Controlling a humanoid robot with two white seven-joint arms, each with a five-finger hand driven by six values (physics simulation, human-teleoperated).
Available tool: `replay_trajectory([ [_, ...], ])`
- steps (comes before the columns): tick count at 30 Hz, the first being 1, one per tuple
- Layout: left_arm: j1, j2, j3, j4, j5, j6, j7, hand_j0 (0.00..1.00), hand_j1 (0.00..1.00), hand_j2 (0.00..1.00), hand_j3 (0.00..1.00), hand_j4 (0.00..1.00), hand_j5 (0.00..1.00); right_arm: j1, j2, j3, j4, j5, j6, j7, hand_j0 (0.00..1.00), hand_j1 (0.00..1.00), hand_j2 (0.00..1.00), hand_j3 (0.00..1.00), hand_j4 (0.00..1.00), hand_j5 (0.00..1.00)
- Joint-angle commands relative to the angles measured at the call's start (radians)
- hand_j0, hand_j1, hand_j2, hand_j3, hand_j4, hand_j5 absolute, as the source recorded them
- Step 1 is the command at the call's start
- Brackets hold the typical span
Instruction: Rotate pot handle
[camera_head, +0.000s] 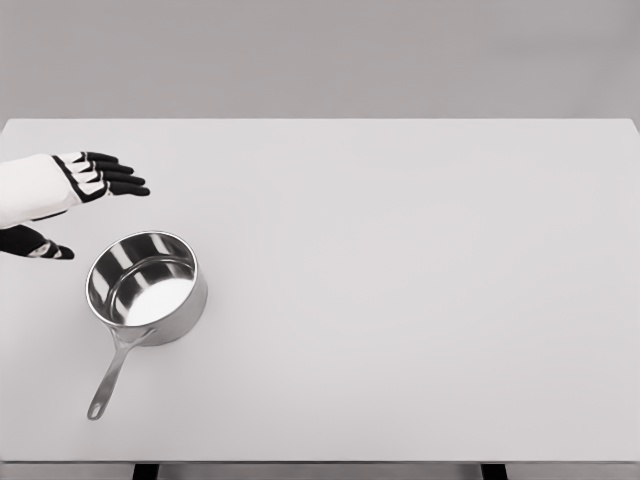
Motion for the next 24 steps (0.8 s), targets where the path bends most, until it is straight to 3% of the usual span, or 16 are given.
replay_trajectory([
  [1, 0.000, -0.002, -0.002, -0.002, 0.007, 0.002, -0.003, 1.00, 1.00, 1.00, 1.00, 1.00, 1.00, 0.000, 0.000, 0.000, 0.000, -0.001, 0.000, 0.003, 1.00, 1.00, 1.00, 1.00, 1.00, 1.00],
  [6, -0.005, -0.011, -0.002, -0.002, 0.007, 0.002, -0.007, 1.00, 1.00, 1.00, 1.00, 1.00, 1.00, 0.023, 0.000, 0.001, 0.006, 0.001, 0.003, -0.003, 1.00, 1.00, 1.00, 1.00, 1.00, 1.00],
  [10, -0.086, -0.123, -0.017, -0.003, 0.008, 0.002, -0.085, 1.00, 1.00, 1.00, 1.00, 1.00, 1.00, 0.023, 0.000, 0.001, 0.006, 0.001, 0.003, -0.003, 1.00, 1.00, 1.00, 1.00, 1.00, 1.00],
  [13, -0.100, -0.111, -0.020, -0.003, 0.013, 0.002, -0.086, 1.00, 1.00, 1.00, 1.00, 1.00, 1.00, 0.023, 0.000, 0.001, 0.006, 0.001, 0.003, -0.003, 1.00, 1.00, 1.00, 1.00, 1.00, 1.00],
  [15, -0.140, -0.078, -0.075, -0.003, 0.017, 0.002, -0.079, 1.00, 1.00, 1.00, 1.00, 1.00, 1.00, 0.023, 0.000, 0.001, 0.006, 0.001, 0.004, -0.003, 1.00, 1.00, 1.00, 1.00, 1.00, 1.00],
  [17, -0.213, -0.016, -0.209, -0.003, 0.017, 0.002, -0.074, 1.00, 1.00, 1.00, 1.00, 1.00, 1.00, 0.023, 0.000, 0.001, 0.006, 0.001, 0.003, -0.003, 1.00, 1.00, 1.00, 1.00, 1.00, 1.00],
  [19, -0.224, 0.032, -0.218, -0.005, 0.017, 0.002, -0.051, 1.00, 1.00, 1.00, 1.00, 1.00, 1.00, 0.023, 0.000, 0.001, 0.004, 0.001, 0.004, -0.003, 1.00, 1.00, 1.00, 1.00, 1.00, 1.00],
  [21, -0.295, 0.040, -0.218, -0.005, 0.022, 0.002, -0.043, 1.00, 1.00, 1.00, 1.00, 1.00, 1.00, 0.023, 0.000, 0.001, 0.006, 0.001, 0.003, -0.003, 1.00, 1.00, 1.00, 1.00, 1.00, 1.00],
  [24, -0.302, 0.006, -0.232, -0.005, 0.025, 0.002, -0.049, 1.00, 1.00, 1.00, 1.00, 1.00, 1.00, 0.023, 0.000, 0.001, 0.006, 0.001, 0.004, -0.003, 1.00, 1.00, 1.00, 1.00, 1.00, 1.00],
])
